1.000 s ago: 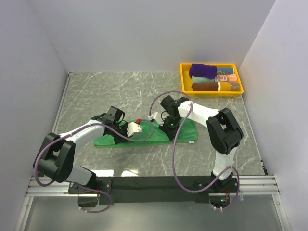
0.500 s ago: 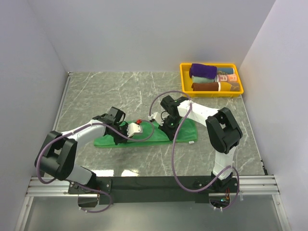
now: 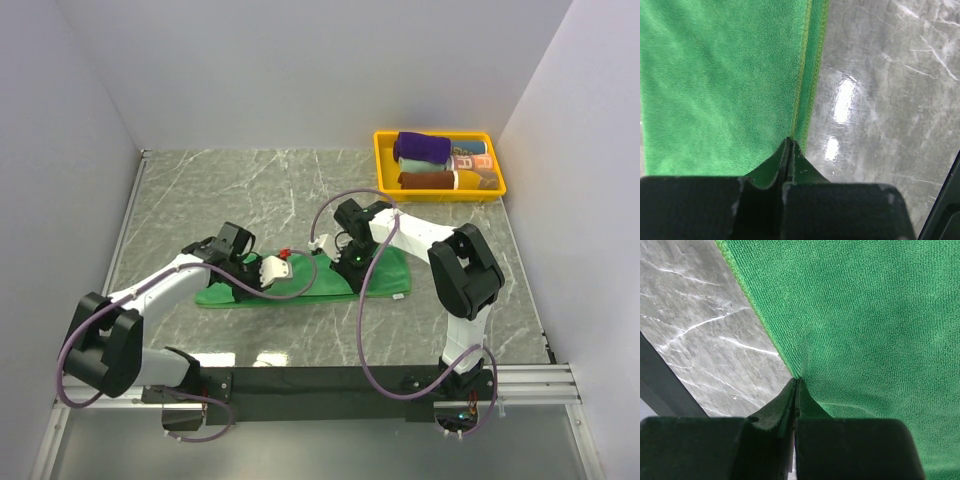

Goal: Roll the towels
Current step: Fold the towel

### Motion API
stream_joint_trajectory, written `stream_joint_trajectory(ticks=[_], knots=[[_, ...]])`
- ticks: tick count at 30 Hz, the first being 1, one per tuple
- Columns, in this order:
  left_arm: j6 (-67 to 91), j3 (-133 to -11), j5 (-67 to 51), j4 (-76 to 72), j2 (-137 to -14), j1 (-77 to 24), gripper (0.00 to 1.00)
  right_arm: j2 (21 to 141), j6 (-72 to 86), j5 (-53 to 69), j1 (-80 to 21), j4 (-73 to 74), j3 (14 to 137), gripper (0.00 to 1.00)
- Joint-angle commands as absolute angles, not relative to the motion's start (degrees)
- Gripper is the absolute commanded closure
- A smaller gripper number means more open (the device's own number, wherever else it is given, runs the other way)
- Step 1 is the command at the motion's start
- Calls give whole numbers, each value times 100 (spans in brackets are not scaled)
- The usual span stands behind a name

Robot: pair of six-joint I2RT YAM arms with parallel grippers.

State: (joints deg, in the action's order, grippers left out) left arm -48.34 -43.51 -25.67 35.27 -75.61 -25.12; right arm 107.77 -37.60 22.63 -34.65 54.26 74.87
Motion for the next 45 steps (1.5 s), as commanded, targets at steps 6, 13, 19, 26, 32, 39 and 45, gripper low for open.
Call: stream_joint_trajectory(ticks=[6,13,19,26,32,39,45], knots=[[-4676,-4307,-2663,3446,-8147,-2549,99,11030,-3806,2355,-3428,5520,7550,100],[-4728,-4245,-2575,3305,-8534,-2558,99,11206,-3788,2347,-3419,5449,7488,100],[-4615,-4359,-2654,3419,-8297,-2549,99,10891,-3779,2373,-3428,5590,7488,100],[-4649,-4377,-2680,3638,-8007,-2549,99,10732,-3788,2443,-3428,5836,7576,100],[-4614,-4298,-2619,3507,-8059,-2549,99,10977,-3779,2531,-3436,5784,7445,100],[-4430,-4465,-2794,3760,-8157,-2505,66,11505,-3972,2811,-3288,6300,7646,75],[-4246,-4570,-3085,4297,-7094,-1839,59,10937,-4114,3489,-2411,7093,8226,12]])
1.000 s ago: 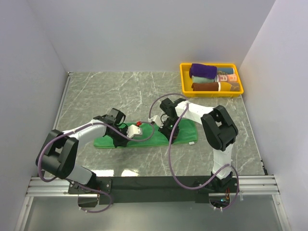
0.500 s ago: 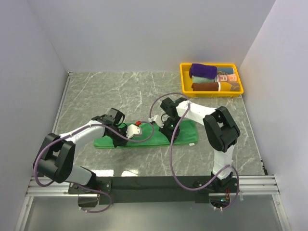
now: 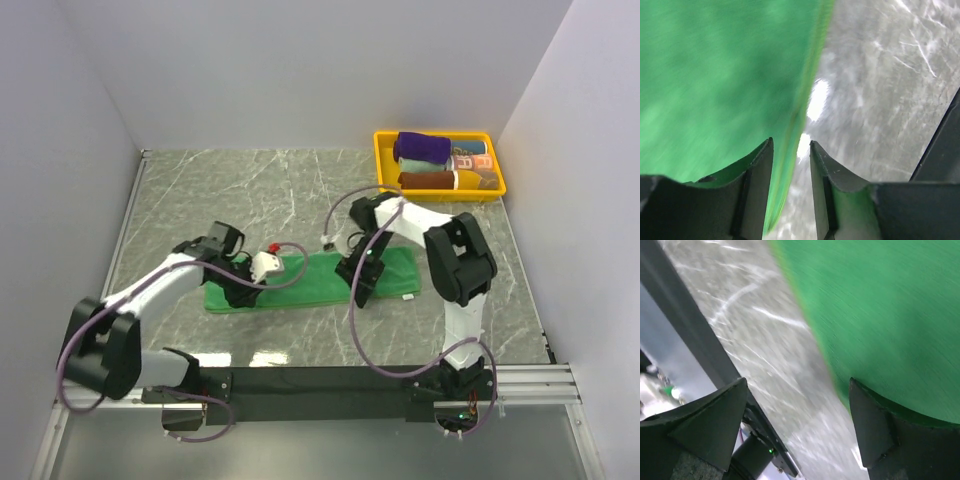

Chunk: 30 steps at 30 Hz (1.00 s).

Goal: Roll the towels
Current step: Fold the towel

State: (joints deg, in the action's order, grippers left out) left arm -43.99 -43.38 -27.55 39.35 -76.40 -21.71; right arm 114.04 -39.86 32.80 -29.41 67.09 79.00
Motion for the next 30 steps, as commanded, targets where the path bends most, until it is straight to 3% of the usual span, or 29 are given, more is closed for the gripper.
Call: stream_joint_trajectory(ticks=[1,9,12,13,14,15,16,20,21,22,24,25,28,30], knots=[[-4193,-4605,-3068,4394,-6919,-1733,59,10768,-3939,3437,-2321,7049,8287,12],[-3377,-5185,-3270,4316,-6487,-415,55,8626,-3322,1848,-2206,5820,8789,5],[-2895,-5344,-3103,3948,-6302,-203,38,7660,-2825,822,-2171,4242,7984,4],[-2683,-5309,-3050,3764,-6250,-159,22,7481,-1786,-670,-2162,3575,7563,0],[-2454,-5274,-2971,3596,-6232,-106,17,7384,-1715,-799,-2136,2925,6845,0],[-2052,-5239,-2919,3316,-6240,-53,9,7566,-2149,-269,-2092,3327,6794,20],[-1856,-5177,-2866,3218,-6327,-44,1,7750,-3032,345,-2057,3844,6864,30],[-1300,-5256,-2636,3356,-6968,-35,1,8481,-2698,914,-1890,4457,6919,35],[-1353,-5282,-2776,3462,-7135,-35,8,8586,-2698,844,-1881,4334,6795,35],[-1345,-5291,-2795,3576,-7459,-35,32,8657,-2724,774,-1872,4211,6690,36],[-1353,-5344,-2847,3699,-7794,-35,52,9093,-2742,790,-1802,4200,6618,45],[-1354,-5431,-2778,3744,-8083,-35,67,9279,-2707,852,-1758,4306,6679,48],[-1266,-5545,-2357,3762,-8628,-35,78,9921,-2541,1002,-1556,4552,6917,55],[-1265,-5607,-2233,3762,-8867,-35,78,10237,-2461,976,-1477,4605,7040,57]])
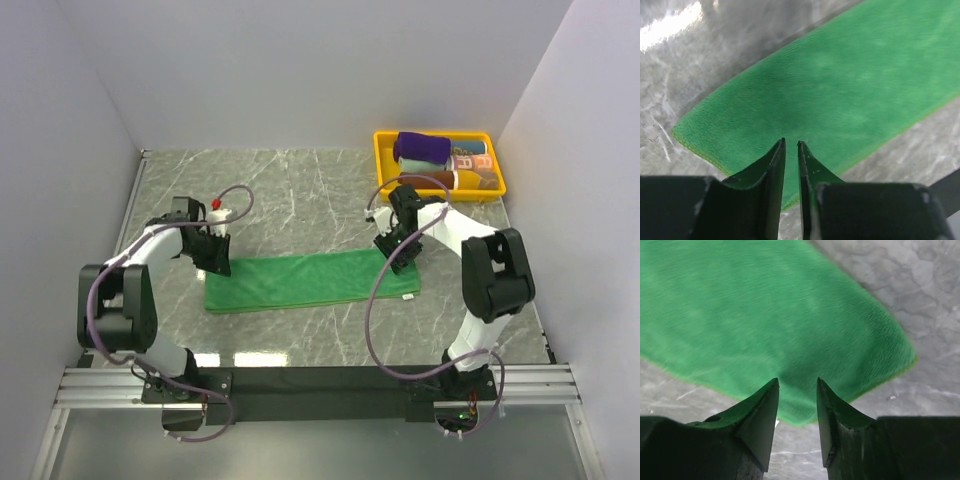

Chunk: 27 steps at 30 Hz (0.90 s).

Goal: Roll the towels
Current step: Fold the towel

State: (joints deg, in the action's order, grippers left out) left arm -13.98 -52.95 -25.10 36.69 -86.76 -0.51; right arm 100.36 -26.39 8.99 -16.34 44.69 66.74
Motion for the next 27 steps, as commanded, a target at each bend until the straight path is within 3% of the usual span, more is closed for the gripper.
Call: stream_joint_trajectory(ticks=[1,9,14,19,23,27], knots=[[-1266,-5625,-2093,3753,-9051,-35,79,10352,-2417,941,-1433,4623,7092,57],[-1204,-5870,-1643,3340,-9887,-35,80,11319,-2215,457,-1064,4579,7312,58],[-1081,-6301,-1775,3331,-10072,-44,79,11338,-2285,482,-818,4771,7654,57],[-1037,-6442,-2266,3559,-9810,-53,69,10697,-2242,1291,-528,5334,7918,48],[-888,-6434,-2452,3656,-9388,-44,62,10301,-1820,1257,-255,5519,7989,43],[-888,-6539,-2470,3779,-9194,-44,56,10520,-1258,1143,-132,5485,7937,45]])
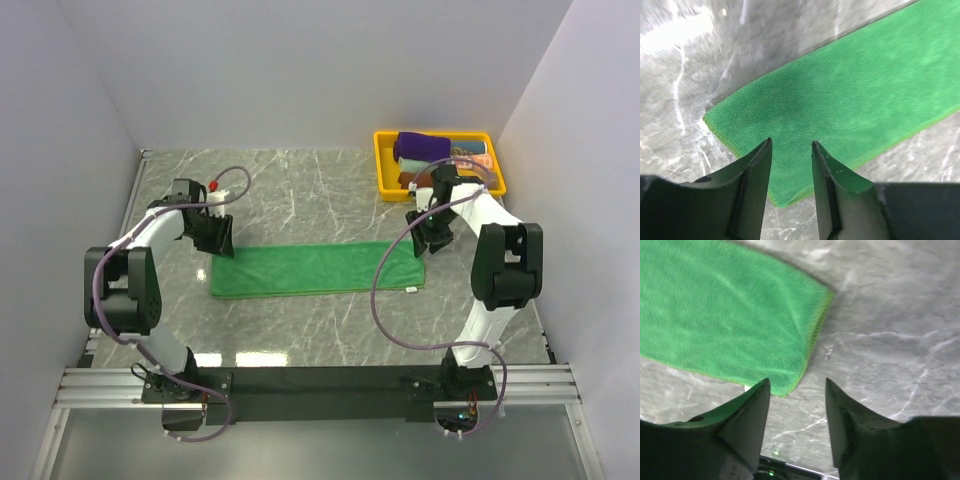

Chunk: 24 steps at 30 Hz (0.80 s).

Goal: Roll the towels
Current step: Fold the towel

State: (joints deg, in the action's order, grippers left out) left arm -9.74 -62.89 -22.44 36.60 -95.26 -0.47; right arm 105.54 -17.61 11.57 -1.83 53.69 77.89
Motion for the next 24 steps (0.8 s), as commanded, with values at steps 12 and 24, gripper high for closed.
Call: stream_joint_trajectory(ticks=[12,24], knots=[[-800,-6592,-2321,3779,-8991,-44,54,11250,-738,1055,-140,4992,7822,54],[-694,-6715,-2021,3709,-9062,-44,54,11251,-746,668,-106,4939,7550,100]])
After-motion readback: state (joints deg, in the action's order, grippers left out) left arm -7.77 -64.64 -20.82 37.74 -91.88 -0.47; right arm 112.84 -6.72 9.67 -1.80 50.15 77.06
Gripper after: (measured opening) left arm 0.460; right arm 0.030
